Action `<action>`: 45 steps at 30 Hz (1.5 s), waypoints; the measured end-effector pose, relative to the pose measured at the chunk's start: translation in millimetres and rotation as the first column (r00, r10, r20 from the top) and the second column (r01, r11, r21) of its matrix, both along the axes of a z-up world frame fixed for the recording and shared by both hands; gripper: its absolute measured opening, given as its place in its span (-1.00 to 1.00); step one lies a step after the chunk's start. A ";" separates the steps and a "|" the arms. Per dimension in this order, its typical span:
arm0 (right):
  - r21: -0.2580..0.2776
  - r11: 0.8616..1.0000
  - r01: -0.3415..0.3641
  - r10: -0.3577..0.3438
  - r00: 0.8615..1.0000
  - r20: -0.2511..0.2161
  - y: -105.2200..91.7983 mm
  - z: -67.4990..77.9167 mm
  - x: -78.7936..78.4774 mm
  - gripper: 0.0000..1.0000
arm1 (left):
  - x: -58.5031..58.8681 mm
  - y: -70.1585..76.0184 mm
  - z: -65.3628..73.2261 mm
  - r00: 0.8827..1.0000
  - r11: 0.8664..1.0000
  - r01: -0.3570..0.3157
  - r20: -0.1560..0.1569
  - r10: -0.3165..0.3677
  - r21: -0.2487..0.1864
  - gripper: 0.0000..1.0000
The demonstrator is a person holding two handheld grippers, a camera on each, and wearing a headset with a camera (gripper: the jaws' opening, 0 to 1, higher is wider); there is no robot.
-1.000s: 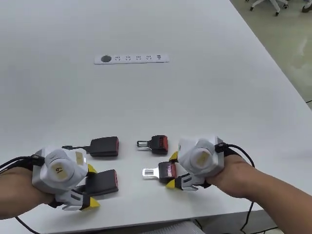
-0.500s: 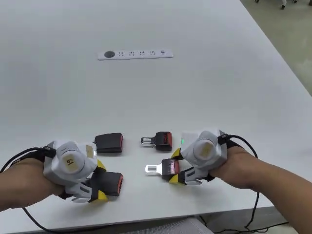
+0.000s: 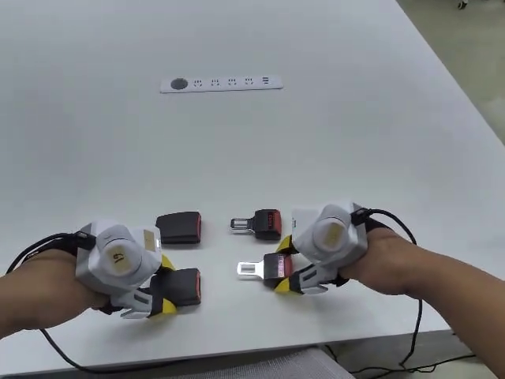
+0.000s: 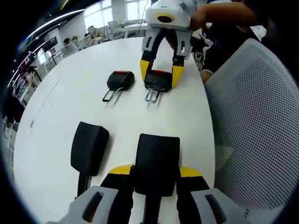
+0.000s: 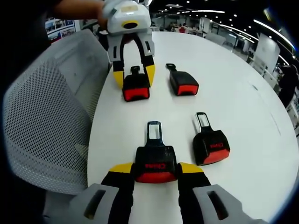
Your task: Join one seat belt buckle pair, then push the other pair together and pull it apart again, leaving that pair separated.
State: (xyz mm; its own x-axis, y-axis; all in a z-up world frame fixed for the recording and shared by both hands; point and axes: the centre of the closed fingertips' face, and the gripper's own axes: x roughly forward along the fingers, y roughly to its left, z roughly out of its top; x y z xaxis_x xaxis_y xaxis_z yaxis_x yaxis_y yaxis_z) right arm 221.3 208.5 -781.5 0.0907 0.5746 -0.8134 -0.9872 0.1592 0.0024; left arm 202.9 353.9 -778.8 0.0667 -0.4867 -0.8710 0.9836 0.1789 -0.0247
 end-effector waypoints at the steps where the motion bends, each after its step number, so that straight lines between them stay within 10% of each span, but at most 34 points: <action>1: 0.000 1.000 -0.002 0.002 1.000 0.000 0.0 0.0 0.2 -0.34 | 0.0 0.1 0.0 1.000 1.000 -0.003 0.000 0.003 0.000 -0.29; 18: -0.008 1.000 0.009 -0.009 1.000 -0.008 0.9 -0.4 1.8 -0.34 | -0.2 0.6 -1.4 1.000 1.000 0.022 0.014 -0.022 0.000 -0.29; 45: -0.014 0.997 -0.071 0.072 0.996 0.045 57.6 1.2 -20.6 -0.34 | -2.3 -1.0 -0.6 0.999 0.999 0.035 0.017 -0.036 0.029 -0.31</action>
State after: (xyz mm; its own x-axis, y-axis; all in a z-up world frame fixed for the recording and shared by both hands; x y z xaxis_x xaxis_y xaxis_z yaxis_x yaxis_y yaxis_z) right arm 200.7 266.0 -780.3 0.0871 0.5707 -0.8165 -0.9951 0.0880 -0.0447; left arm 200.6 352.9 -779.4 0.0651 -0.4640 -0.8834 0.9895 0.1444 -0.0030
